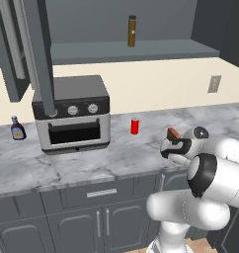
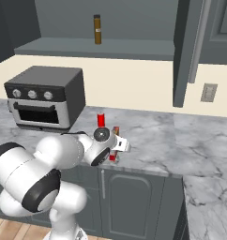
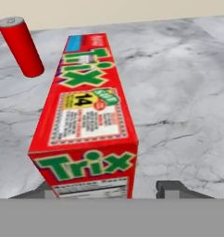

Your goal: Pick the cereal and cereal from the counter and place them in the cabinets closest to them.

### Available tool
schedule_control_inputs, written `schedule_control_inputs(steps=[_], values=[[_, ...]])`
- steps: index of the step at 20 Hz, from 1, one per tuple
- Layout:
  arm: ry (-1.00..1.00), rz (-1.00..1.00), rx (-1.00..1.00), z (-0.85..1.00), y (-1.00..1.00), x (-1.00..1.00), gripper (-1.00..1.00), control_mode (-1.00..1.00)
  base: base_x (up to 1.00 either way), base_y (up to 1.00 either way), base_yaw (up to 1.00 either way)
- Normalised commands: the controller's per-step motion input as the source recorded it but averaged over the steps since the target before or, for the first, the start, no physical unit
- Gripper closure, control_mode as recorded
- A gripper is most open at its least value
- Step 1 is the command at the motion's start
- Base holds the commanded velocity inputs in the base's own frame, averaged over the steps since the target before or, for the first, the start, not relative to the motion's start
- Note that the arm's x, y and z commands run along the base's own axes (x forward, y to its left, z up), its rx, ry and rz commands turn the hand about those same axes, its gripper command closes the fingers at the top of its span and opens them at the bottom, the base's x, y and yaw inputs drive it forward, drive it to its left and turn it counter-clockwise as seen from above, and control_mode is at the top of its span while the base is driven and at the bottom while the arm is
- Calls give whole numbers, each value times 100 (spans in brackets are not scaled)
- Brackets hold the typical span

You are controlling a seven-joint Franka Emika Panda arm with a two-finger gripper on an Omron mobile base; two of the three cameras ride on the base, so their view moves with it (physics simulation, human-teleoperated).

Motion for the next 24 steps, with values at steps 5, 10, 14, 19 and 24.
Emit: schedule_control_inputs(steps=[5, 10, 14, 19, 24], values=[[0, 0, 0, 0, 0, 0, 100, -100, 0, 0, 0], [0, 0, 0, 13, 0, -3, 100, -100, 0, 0, 0], [-3, -2, 0, 37, 0, -9, 100, -100, 0, 0, 0], [-8, -3, 0, 48, 0, -22, 100, -100, 0, 0, 0], [-7, -6, 1, 57, 0, -29, 100, -100, 0, 0, 0]])
